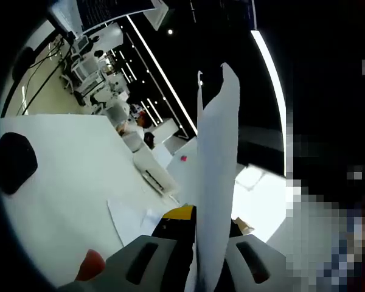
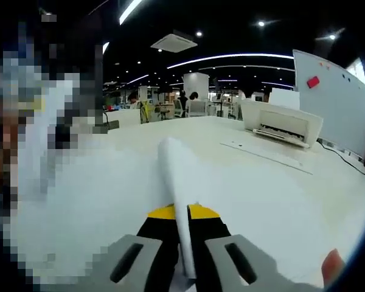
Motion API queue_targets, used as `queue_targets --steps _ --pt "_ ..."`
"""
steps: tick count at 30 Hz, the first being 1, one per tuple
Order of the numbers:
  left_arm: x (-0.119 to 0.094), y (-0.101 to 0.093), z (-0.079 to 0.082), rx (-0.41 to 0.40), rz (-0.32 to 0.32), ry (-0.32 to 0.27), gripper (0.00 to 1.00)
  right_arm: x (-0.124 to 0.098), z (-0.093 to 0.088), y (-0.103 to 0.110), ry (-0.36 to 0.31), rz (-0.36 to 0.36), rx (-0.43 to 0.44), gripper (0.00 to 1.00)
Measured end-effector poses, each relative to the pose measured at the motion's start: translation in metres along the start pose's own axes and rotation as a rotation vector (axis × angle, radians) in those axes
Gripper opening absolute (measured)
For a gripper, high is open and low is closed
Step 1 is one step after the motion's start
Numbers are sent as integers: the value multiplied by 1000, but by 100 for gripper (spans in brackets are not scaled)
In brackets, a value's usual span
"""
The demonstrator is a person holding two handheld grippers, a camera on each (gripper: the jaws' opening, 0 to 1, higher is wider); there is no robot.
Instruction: Organize the stack of printing papers by aligning and flattening the scattered papers on the table
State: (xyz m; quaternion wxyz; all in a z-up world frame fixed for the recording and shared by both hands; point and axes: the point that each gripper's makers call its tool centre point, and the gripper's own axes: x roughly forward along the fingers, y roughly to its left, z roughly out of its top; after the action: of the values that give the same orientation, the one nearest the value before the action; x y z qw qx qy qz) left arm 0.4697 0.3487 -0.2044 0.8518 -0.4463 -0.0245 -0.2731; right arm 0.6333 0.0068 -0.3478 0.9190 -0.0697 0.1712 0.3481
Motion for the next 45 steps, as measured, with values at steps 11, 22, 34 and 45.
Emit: queue_targets --steps 11,22,34,45 --pt "3 -4 -5 0 -13 12 6 -20 45 12 -121 47 50 0" --pt "4 -2 -12 -13 -11 15 6 -49 97 30 -269 101 91 0" --pt "8 9 -26 -48 -8 28 6 -90 181 81 -448 230 50 0" --pt "5 18 -30 -79 6 23 6 -116 237 135 -572 346 26 0"
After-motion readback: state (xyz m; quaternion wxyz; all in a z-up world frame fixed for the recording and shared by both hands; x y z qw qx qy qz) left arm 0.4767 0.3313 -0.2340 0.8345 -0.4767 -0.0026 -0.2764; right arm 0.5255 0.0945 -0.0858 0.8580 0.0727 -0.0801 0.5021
